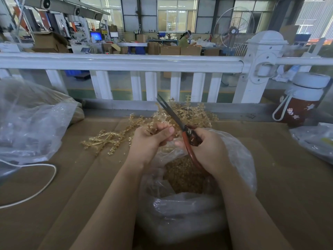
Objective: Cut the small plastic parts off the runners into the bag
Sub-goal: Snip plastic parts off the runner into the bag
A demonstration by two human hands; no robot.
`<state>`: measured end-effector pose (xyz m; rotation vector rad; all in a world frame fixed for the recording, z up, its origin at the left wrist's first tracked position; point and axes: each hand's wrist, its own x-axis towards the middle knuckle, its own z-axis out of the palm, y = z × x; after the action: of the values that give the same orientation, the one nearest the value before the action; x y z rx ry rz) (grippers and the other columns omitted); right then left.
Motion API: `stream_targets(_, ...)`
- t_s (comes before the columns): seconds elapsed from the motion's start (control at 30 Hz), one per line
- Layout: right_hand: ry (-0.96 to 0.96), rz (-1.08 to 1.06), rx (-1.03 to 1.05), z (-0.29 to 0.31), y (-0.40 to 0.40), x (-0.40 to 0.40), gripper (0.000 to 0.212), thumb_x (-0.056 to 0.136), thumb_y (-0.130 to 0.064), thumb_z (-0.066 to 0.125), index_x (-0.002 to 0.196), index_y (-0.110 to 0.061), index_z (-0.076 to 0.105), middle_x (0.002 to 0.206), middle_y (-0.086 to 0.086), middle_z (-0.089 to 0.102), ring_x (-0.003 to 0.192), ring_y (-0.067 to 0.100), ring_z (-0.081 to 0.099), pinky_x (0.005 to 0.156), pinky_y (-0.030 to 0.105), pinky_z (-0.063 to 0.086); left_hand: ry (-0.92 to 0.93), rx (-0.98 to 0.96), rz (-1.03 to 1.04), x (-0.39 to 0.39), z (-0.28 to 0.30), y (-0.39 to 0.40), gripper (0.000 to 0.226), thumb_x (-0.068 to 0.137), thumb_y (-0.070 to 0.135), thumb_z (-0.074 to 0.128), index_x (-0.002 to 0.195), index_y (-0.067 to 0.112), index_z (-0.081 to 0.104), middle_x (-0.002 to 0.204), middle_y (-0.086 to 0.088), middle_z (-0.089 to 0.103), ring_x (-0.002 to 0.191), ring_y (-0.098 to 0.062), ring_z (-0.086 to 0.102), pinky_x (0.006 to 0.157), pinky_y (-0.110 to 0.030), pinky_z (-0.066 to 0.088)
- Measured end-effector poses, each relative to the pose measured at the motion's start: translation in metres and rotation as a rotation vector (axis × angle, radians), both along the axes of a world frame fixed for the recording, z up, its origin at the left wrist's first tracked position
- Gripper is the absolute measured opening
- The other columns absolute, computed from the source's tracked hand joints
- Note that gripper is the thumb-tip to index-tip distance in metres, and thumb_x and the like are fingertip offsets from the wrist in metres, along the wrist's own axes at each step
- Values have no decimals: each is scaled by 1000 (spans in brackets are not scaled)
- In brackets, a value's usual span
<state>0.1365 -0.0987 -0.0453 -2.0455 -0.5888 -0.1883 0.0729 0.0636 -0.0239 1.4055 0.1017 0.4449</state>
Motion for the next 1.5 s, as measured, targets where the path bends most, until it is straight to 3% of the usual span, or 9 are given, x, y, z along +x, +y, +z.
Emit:
stream_targets(0.13,-68,6,-124,-3,-3,1,56,59,-88,61,92,-43,58,84,-22,65,81,-4,60,68,22,47,-50,14,-15,-2,2,4,7,85,4,70,79,8,70,71,0,72,71,-12,69,69,-22,54)
stream_targets(0.27,-169,-19,-192,-2,-5,0,54,65,-85,62,94,-40,56,85,-21,62,81,-5,56,64,16,42,-54,17,-16,-3,4,8,10,89,-2,66,83,4,73,73,-4,74,70,-14,71,67,-20,55)
stream_targets(0.4,-242,-33,-243,-3,-7,0,52,71,-77,69,94,-32,58,87,-16,62,82,-1,56,67,19,49,-60,46,-13,-4,4,9,14,89,-4,65,83,4,73,75,-5,75,70,-15,71,66,-19,55)
stream_targets(0.57,-288,-30,-252,-3,-6,-1,48,75,-74,70,95,-32,59,86,-16,63,81,-2,57,65,16,48,-85,82,16,-4,4,13,24,87,-2,68,75,16,79,76,-9,75,70,-17,72,65,-21,55)
stream_targets(0.8,-267,-31,-264,-3,-7,1,54,70,-79,67,93,-31,61,84,-17,63,80,-4,56,64,10,42,-86,116,-10,-5,2,18,19,82,6,73,79,24,80,80,-6,76,77,-17,72,68,-22,54)
stream_targets(0.93,-275,-39,-255,-3,-7,0,47,74,-74,70,92,-31,63,82,-16,64,78,-4,57,62,9,42,-88,99,-31,-6,3,18,5,71,19,76,74,23,78,77,-4,74,74,-14,68,63,-20,51)
stream_targets(1.07,-299,-68,-274,-2,-6,-1,36,78,-68,73,92,-36,63,78,-21,62,75,-9,54,60,8,39,-86,79,-47,-6,2,19,3,72,17,77,74,17,74,76,-6,73,73,-15,66,64,-21,50)
stream_targets(1.3,-315,-85,-272,-1,-6,-2,40,77,-73,70,91,-36,66,76,-23,61,73,-12,52,55,5,36,-109,75,-81,-6,1,19,2,73,20,74,73,19,73,76,-8,70,79,-25,57,67,-25,49)
stream_targets(1.5,-289,-67,-264,0,-6,-3,43,75,-76,69,92,-37,67,74,-23,62,71,-9,55,56,7,37,-110,59,-105,-6,1,20,4,76,20,74,72,20,75,76,-4,71,77,-21,61,69,-24,51)
